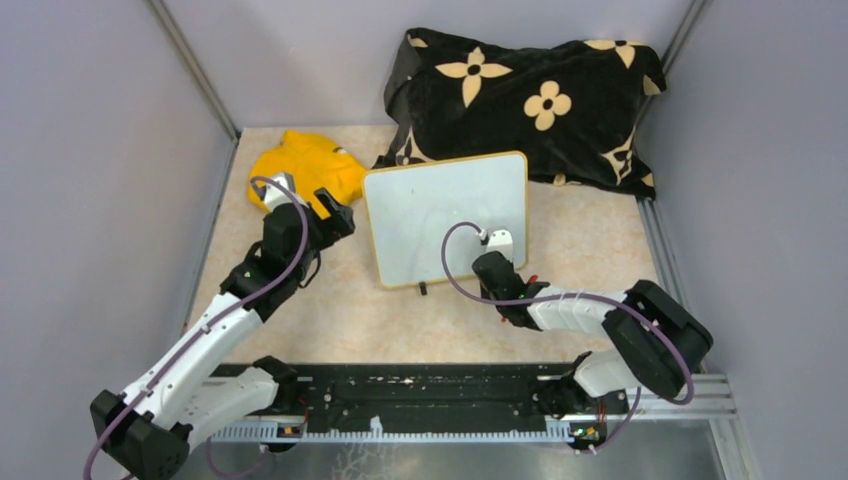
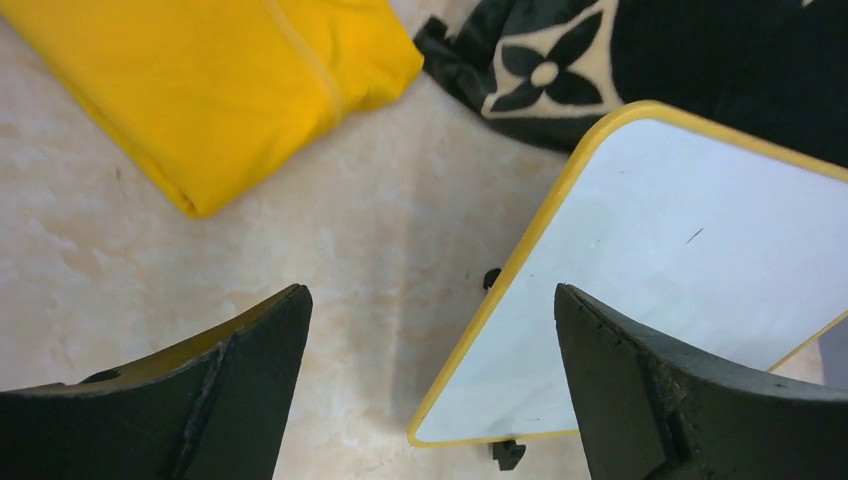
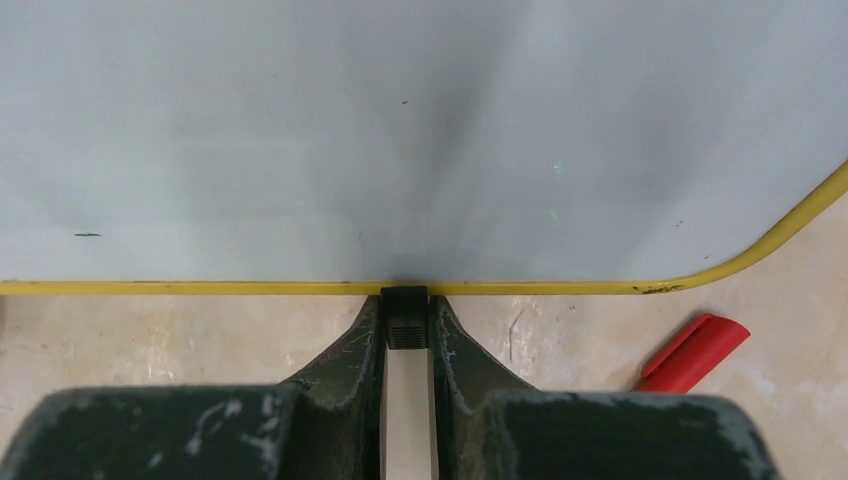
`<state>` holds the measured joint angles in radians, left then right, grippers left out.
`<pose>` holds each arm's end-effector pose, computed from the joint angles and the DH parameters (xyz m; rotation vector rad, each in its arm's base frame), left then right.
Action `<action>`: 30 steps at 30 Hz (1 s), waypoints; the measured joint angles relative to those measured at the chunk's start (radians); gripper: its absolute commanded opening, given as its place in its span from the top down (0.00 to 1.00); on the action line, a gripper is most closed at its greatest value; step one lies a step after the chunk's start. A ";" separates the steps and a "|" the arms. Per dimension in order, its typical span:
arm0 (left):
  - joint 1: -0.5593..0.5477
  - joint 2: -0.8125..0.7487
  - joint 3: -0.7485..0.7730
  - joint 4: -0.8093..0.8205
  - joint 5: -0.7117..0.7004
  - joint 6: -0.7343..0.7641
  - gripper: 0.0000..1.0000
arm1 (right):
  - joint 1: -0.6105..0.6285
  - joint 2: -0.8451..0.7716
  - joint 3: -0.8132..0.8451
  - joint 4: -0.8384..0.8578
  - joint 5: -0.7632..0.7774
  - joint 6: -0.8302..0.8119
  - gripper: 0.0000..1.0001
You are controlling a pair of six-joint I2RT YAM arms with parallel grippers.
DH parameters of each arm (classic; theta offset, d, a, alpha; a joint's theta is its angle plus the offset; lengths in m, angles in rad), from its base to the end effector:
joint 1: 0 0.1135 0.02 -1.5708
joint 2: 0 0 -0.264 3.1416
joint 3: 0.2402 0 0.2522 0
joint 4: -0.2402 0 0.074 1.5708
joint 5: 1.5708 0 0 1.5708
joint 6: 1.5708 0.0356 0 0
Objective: Write a sentence on the whiteboard
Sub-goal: Move the whiteboard to the center of the board.
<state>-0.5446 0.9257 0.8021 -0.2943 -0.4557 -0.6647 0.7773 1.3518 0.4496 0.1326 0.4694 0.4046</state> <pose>0.1865 -0.0947 0.3108 -0.4079 1.9167 -0.3465 0.1806 0.1551 0.1426 -0.1913 2.2334 0.0834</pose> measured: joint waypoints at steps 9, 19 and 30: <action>-0.001 -0.011 0.093 0.054 -0.121 0.201 0.02 | 0.000 0.153 0.135 -0.014 0.076 0.019 1.00; -0.001 -0.045 0.027 0.177 -0.164 0.315 0.01 | -0.002 0.210 0.186 -0.013 0.102 0.003 0.88; -0.001 -0.097 -0.058 0.237 -0.161 0.349 0.01 | -0.007 0.179 0.147 0.015 0.079 -0.037 0.34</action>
<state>-0.5457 0.8284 0.7444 -0.0578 -0.6170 -0.3161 0.7700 1.5311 0.5968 0.1474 0.5488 0.3679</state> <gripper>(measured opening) 0.987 0.603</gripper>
